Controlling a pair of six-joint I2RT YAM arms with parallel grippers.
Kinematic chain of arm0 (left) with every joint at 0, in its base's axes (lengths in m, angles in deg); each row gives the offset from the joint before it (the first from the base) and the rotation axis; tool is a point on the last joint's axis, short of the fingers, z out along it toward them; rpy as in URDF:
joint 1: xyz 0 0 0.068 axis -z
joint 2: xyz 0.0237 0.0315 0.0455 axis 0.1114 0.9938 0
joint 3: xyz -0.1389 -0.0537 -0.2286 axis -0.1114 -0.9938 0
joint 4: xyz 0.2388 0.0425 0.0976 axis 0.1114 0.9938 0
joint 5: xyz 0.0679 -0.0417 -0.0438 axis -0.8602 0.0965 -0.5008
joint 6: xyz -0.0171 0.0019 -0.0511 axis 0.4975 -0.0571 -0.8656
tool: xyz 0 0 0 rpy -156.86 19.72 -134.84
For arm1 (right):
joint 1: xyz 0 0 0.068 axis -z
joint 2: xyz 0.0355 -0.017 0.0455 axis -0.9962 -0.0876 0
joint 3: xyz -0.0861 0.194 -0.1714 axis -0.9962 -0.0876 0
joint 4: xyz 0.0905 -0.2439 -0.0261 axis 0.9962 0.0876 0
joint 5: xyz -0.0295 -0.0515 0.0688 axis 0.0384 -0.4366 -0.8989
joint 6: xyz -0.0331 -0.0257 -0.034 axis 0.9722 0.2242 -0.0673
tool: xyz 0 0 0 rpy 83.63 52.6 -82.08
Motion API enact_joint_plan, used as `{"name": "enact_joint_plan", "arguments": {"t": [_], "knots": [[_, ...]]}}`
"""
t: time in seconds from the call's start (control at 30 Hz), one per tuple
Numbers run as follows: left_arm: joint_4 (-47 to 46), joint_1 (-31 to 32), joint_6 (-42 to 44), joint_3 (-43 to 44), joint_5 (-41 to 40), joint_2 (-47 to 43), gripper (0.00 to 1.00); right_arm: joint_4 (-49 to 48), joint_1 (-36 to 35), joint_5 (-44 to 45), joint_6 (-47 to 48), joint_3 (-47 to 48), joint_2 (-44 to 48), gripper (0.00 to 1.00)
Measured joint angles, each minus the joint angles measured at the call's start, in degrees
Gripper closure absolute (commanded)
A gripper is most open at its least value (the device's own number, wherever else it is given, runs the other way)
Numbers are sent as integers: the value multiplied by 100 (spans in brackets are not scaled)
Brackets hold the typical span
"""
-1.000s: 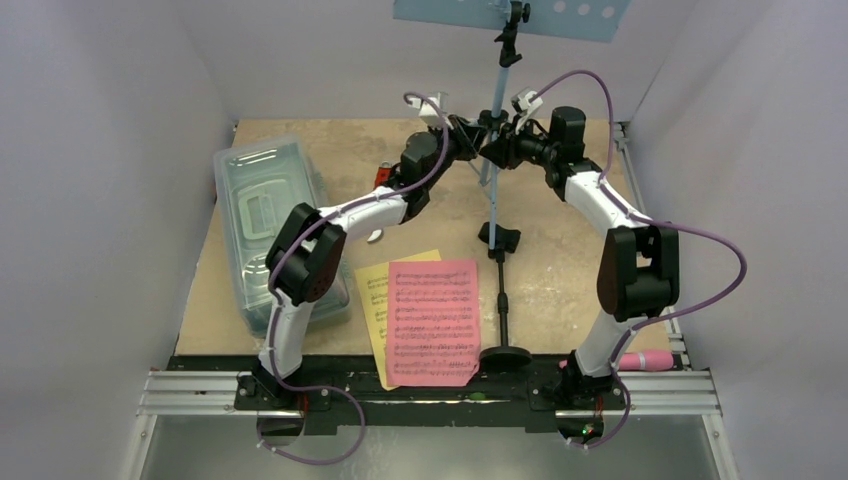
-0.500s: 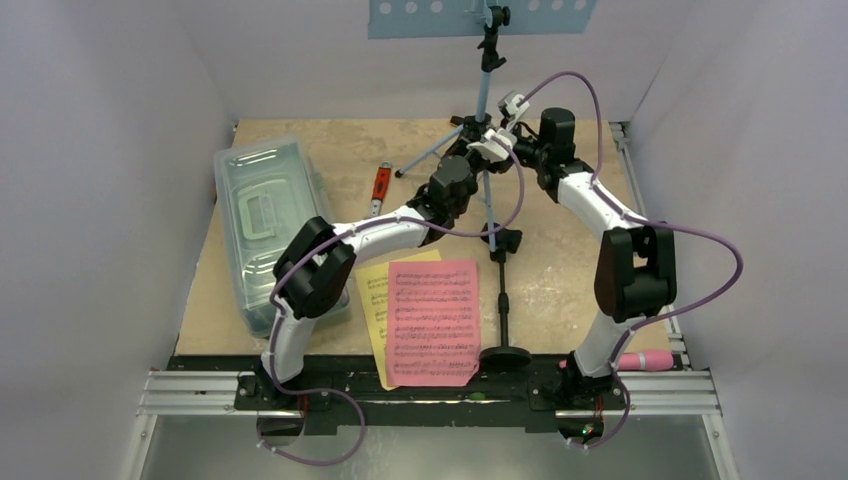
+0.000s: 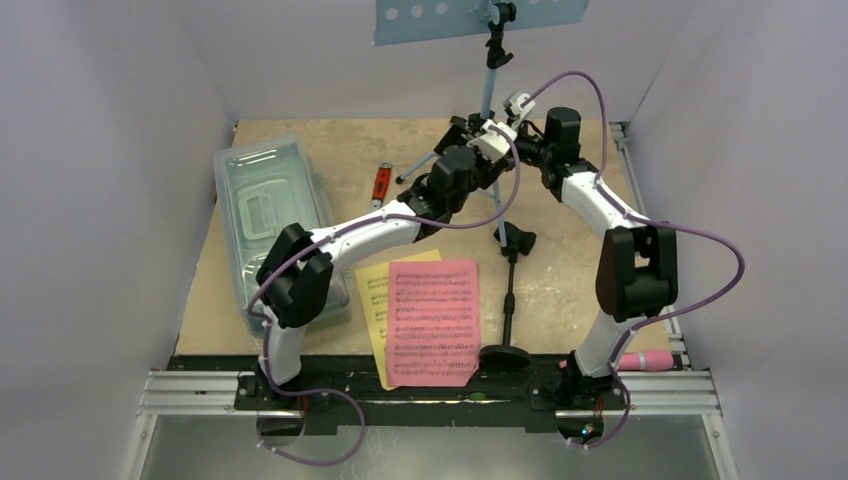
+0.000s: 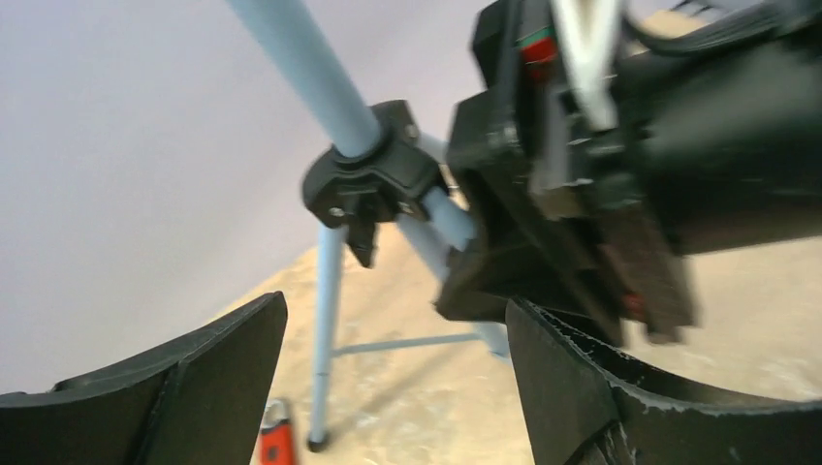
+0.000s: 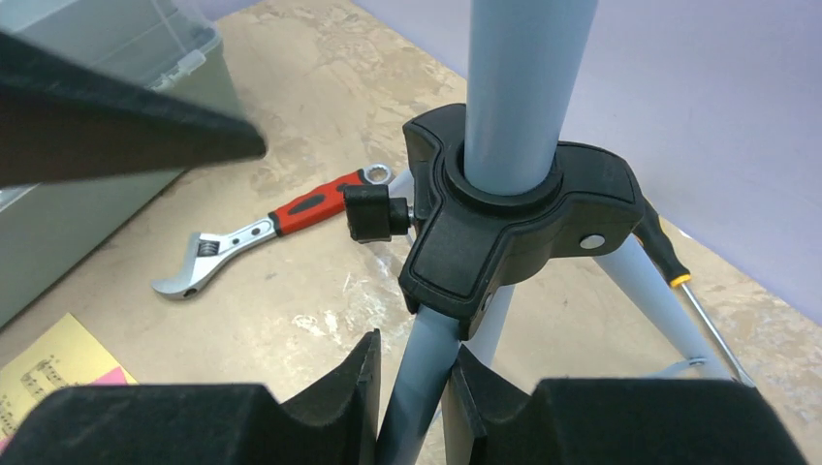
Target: Set up the instrument practice props
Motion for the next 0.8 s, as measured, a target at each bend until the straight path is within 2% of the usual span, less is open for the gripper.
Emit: {"name": "enact_joint_plan", "arguments": {"t": [0.2,0.43,0.6,0.73,0.8], "knots": [[424,-149,-2267,-361,1375,-599,23,-7,-15,63,42,-2,0,100],[321,-1141,-5692,-850,2304,-1058,28,-7,-22,79,42,-2,0,100],[-573,-1707,-8373,-1611,2796,-977,26,-9,-33,98,46,-2,2,100],[-1399,-1633,-9976,-1722,2990,-525,26,-9,-35,105,48,-2,2,100],[-1537,-1523,-10542,-1722,2966,-356,29,-9,-37,105,52,-2,2,100]]}}
